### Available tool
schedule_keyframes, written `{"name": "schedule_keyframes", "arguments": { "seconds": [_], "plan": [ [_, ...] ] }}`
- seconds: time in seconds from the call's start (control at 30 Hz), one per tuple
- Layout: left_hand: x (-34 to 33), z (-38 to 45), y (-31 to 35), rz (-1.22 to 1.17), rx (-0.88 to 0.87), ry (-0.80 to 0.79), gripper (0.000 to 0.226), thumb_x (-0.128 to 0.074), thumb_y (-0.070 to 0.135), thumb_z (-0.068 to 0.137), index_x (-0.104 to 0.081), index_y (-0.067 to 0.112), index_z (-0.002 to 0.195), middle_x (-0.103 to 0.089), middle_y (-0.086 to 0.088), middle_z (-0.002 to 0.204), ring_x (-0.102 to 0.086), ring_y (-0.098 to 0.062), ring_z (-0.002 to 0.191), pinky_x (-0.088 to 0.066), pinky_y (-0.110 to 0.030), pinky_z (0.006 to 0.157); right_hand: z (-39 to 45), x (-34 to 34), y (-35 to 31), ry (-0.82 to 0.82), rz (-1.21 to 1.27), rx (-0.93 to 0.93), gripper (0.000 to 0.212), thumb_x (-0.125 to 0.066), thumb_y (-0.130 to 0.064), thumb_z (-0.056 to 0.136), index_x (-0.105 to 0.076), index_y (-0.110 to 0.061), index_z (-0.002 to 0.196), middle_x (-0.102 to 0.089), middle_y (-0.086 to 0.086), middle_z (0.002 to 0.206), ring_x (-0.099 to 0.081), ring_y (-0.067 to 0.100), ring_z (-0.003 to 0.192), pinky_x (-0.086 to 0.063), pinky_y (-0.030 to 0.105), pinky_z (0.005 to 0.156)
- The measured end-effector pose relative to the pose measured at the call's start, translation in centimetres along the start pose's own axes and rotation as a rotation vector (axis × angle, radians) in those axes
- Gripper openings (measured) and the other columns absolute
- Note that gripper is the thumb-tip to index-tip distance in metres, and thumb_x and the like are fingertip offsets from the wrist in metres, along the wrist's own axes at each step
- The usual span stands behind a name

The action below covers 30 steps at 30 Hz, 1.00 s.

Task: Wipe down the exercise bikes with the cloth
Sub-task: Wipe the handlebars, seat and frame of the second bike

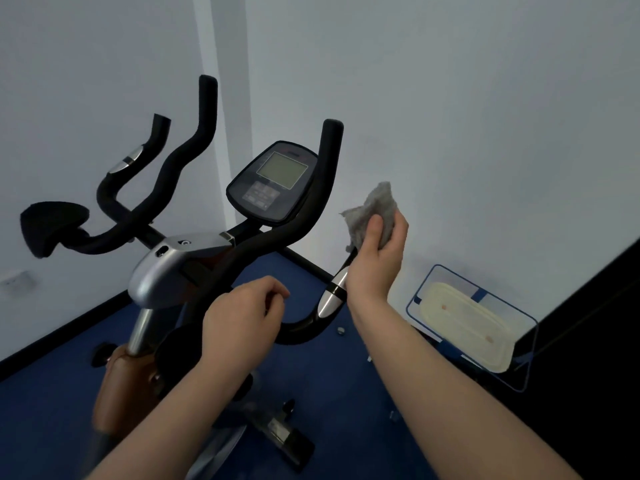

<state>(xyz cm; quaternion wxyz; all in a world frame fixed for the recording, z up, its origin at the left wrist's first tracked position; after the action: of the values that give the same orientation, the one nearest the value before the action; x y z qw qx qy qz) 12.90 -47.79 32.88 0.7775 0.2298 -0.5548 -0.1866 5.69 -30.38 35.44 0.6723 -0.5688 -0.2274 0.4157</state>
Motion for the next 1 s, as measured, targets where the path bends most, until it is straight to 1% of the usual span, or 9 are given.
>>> {"name": "schedule_keyframes", "arguments": {
  "seconds": [0.07,0.17,0.3,0.33,0.47,0.57,0.77,0.9,1.0],
  "plan": [
    [-0.1,0.1,-0.1,-0.002,-0.004,0.011,0.014,-0.059,0.026,0.092,-0.066,0.037,0.087,-0.048,0.018,0.051,-0.05,0.004,0.052,-0.025,-0.015,0.047,-2.2,0.4,0.7,0.001,-0.023,0.018,0.04,-0.048,-0.027,0.102,-0.043,-0.032,0.141,-0.048,-0.02,0.132,-0.046,-0.006,0.12,-0.039,0.015,0.098],
    [-0.1,0.0,-0.1,-0.003,-0.012,0.022,0.013,-0.059,0.026,0.091,-0.067,0.037,0.087,-0.049,0.02,0.052,-0.05,0.006,0.052,-0.024,-0.014,0.048,-6.9,0.9,2.8,-0.025,-0.03,-0.056,0.047,-0.049,-0.028,0.101,-0.034,-0.03,0.145,-0.044,-0.008,0.141,-0.047,0.007,0.128,-0.043,0.032,0.106],
    [-0.2,0.2,-0.2,0.013,-0.022,-0.005,0.013,-0.056,0.029,0.093,-0.067,0.036,0.091,-0.058,0.019,0.068,-0.051,0.0,0.059,-0.028,-0.013,0.052,-3.0,0.6,1.6,-0.107,-0.152,-0.022,0.06,-0.052,-0.024,0.1,-0.021,-0.026,0.15,-0.034,0.002,0.147,-0.045,0.014,0.128,-0.038,0.001,0.086],
    [-0.2,0.2,-0.2,0.012,-0.02,-0.01,0.013,-0.056,0.029,0.093,-0.066,0.036,0.091,-0.057,0.019,0.067,-0.052,-0.001,0.059,-0.029,-0.013,0.052,-1.6,0.4,1.0,-0.117,-0.204,0.029,0.061,-0.051,-0.021,0.1,-0.019,-0.026,0.152,-0.031,0.003,0.149,-0.044,0.013,0.128,-0.036,0.0,0.083],
    [0.0,-0.2,-0.3,-0.074,0.015,0.017,0.014,-0.055,0.027,0.093,-0.064,0.037,0.088,-0.059,0.015,0.06,-0.056,-0.002,0.06,-0.033,-0.018,0.048,-3.2,1.6,1.3,-0.209,-0.433,0.245,0.056,-0.036,-0.027,0.104,-0.014,-0.028,0.156,-0.01,-0.001,0.162,-0.02,0.017,0.147,-0.034,0.032,0.112],
    [0.3,-0.4,-0.2,-0.177,0.006,0.054,0.015,-0.056,0.026,0.094,-0.065,0.037,0.091,-0.062,0.016,0.065,-0.059,-0.001,0.066,-0.038,-0.016,0.05,-7.8,3.6,3.1,-0.481,-0.777,0.594,0.048,-0.027,-0.034,0.105,-0.028,-0.026,0.152,-0.01,-0.004,0.164,-0.003,0.019,0.151,-0.002,0.047,0.122],
    [1.2,-1.9,-0.8,-0.208,-0.031,0.162,0.015,-0.055,0.018,0.096,-0.067,0.027,0.1,-0.064,0.018,0.086,-0.052,-0.001,0.067,-0.043,-0.025,0.072,-5.6,4.6,0.5,-0.894,-1.083,0.978,0.044,-0.038,-0.044,0.099,-0.059,-0.025,0.133,-0.049,-0.005,0.145,-0.031,0.019,0.144,-0.003,0.047,0.121],
    [2.1,-3.0,-1.8,-0.153,-0.02,0.243,0.016,-0.056,0.013,0.095,-0.068,0.022,0.102,-0.065,0.012,0.09,-0.054,-0.006,0.079,-0.045,-0.029,0.078,-6.3,3.4,-0.9,-0.9,-1.213,0.874,0.046,-0.033,-0.041,0.099,-0.063,-0.017,0.124,-0.059,0.003,0.129,-0.042,0.027,0.134,-0.018,0.052,0.117],
    [2.4,-3.1,-1.8,-0.09,-0.028,0.261,0.02,-0.05,0.012,0.094,-0.068,0.018,0.1,-0.067,0.005,0.091,-0.059,-0.016,0.086,-0.044,-0.035,0.084,-10.3,-0.1,0.3,-0.973,-1.427,0.816,0.046,-0.022,-0.041,0.102,-0.054,-0.016,0.122,-0.062,0.005,0.113,-0.053,0.028,0.113,-0.028,0.045,0.11]
  ]
}}
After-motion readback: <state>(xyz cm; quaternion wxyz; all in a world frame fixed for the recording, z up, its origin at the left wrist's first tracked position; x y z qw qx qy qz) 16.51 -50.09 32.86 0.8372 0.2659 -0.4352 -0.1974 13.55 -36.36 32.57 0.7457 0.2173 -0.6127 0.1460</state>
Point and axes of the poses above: each hand's wrist, its own z-axis towards the middle knuckle, its own x-axis out of the back of the hand, y = z × x, the point moved 3 cm from there along z, towards the middle knuckle
